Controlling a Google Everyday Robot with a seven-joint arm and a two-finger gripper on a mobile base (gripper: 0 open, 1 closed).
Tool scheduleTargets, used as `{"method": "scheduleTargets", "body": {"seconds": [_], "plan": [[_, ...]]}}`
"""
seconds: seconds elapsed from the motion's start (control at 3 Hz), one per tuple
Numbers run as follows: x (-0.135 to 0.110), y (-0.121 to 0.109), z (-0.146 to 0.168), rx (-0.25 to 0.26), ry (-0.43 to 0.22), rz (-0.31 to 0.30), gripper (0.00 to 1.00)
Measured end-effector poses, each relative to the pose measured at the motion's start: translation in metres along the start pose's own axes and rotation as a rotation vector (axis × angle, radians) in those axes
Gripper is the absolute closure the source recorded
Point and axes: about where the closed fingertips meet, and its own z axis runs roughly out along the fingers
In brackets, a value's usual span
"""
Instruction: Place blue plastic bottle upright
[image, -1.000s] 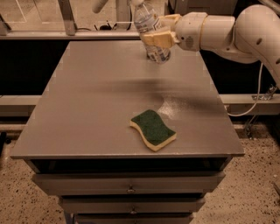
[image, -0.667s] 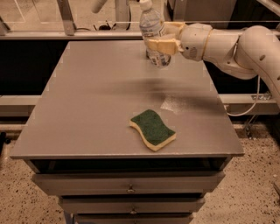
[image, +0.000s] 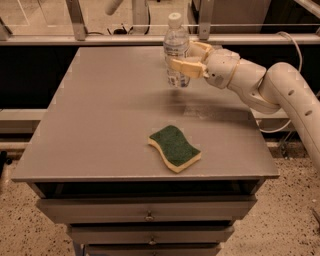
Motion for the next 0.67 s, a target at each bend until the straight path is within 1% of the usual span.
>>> {"method": "scheduleTargets", "body": {"seconds": [0.33,0.67], "plan": [[0.0116,-0.0008,-0.004,-0.019,0.003,0.016,1.0],[0.0189,-0.0028,-0.0111,-0.031,0.027,0.028,1.0]]}}
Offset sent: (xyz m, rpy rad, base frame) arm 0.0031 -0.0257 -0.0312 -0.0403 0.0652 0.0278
